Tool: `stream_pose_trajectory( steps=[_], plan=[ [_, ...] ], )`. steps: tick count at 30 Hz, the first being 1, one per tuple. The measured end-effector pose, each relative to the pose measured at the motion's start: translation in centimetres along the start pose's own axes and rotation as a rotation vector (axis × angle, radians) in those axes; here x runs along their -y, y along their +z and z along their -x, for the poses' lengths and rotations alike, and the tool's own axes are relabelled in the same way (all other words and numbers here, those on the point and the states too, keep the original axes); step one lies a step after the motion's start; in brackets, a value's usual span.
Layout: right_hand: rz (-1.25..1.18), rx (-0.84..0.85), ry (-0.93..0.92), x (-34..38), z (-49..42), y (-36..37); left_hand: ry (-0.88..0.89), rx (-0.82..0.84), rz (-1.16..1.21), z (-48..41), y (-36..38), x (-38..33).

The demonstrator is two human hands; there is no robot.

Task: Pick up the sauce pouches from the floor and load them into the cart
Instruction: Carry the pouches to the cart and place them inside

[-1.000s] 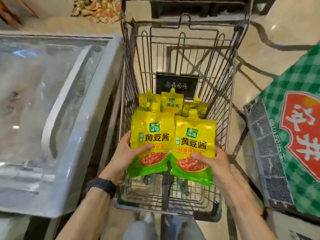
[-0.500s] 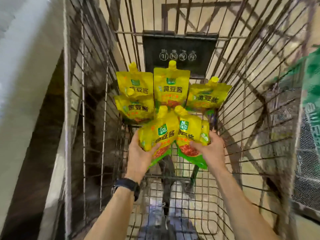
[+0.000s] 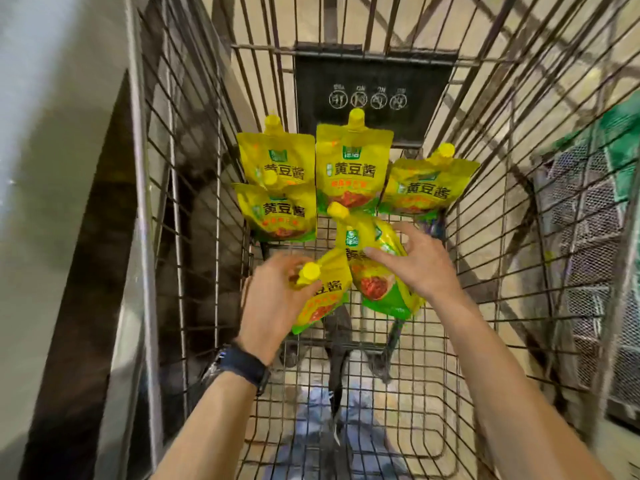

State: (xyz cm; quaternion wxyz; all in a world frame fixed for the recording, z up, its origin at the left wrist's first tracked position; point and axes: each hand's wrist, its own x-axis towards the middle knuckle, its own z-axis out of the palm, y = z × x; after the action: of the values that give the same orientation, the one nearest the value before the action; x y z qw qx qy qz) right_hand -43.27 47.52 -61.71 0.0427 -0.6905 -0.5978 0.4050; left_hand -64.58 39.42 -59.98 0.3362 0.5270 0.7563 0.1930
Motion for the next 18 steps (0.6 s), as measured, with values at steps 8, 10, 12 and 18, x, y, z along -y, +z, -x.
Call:
stream_pose_trajectory(
  steps=[8,10,12,18],
  plan=[
    [0.282,0.239,-0.08,4.4,-3.8,1.8,0.117,-0.018,-0.22,0.0,1.0,0.4],
    [0.267,0.273,-0.059,6.0,-5.5,2.2,0.117,-0.006,-0.229,-0.1,1.1,0.4],
    [0.34,0.232,-0.066,7.7,-7.3,3.1,0.112,0.012,-0.237,0.0,1.2,0.2],
    [0.655,0.131,-0.199,10.0,-8.8,4.7,0.099,0.048,-0.242,0.4,1.1,0.2]
  ],
)
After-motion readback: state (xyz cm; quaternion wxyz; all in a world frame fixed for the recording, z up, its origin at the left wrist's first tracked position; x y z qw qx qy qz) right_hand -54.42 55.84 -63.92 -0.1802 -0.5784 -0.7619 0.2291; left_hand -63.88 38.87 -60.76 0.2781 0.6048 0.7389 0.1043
